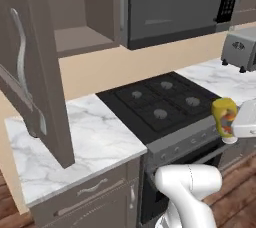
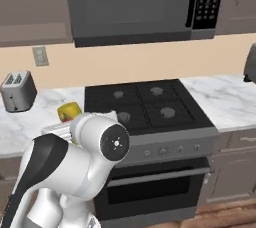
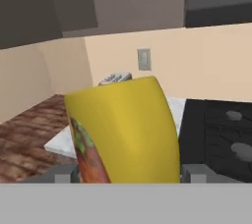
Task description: Move the mustard and condiment bottle from the cabinet to the dining counter.
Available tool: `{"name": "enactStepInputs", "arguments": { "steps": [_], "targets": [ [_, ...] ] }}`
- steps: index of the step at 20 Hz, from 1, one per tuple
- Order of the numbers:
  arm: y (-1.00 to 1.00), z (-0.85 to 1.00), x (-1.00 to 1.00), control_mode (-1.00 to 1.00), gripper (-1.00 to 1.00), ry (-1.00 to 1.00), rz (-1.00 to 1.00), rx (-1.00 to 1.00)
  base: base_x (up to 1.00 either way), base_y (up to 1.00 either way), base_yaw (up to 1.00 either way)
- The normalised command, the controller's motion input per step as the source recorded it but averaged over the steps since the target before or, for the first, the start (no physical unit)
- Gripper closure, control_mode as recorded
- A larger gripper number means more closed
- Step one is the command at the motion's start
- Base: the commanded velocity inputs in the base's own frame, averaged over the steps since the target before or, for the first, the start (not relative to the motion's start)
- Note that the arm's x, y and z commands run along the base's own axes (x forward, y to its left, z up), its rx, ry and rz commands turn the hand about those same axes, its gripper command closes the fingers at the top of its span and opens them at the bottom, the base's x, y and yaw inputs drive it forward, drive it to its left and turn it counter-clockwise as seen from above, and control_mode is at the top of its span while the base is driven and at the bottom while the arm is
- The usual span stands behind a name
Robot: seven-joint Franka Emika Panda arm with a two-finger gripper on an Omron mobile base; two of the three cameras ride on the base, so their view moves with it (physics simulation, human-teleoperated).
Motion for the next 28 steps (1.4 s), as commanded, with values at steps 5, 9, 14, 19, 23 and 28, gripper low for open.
{"name": "enactStepInputs", "arguments": {
  "steps": [5,9,14,19,23,28],
  "targets": [
    [0.0,0.0,0.0,1.0,1.0,0.0,0.0,0.0,-0.18,-0.07,-0.42],
    [0.0,0.0,0.0,1.0,1.0,0.0,0.0,0.0,-0.18,-0.04,-0.44],
    [0.0,0.0,0.0,1.0,1.0,0.0,0.0,0.0,-0.19,-0.01,-0.46],
    [0.0,0.0,0.0,1.0,1.0,0.0,0.0,0.0,-0.19,0.0,-0.51],
    [0.0,0.0,0.0,1.0,1.0,0.0,0.0,0.0,-0.14,0.0,-0.52],
    [0.0,0.0,0.0,1.0,1.0,0.0,0.0,0.0,-0.09,-0.01,-0.51]
  ]
}}
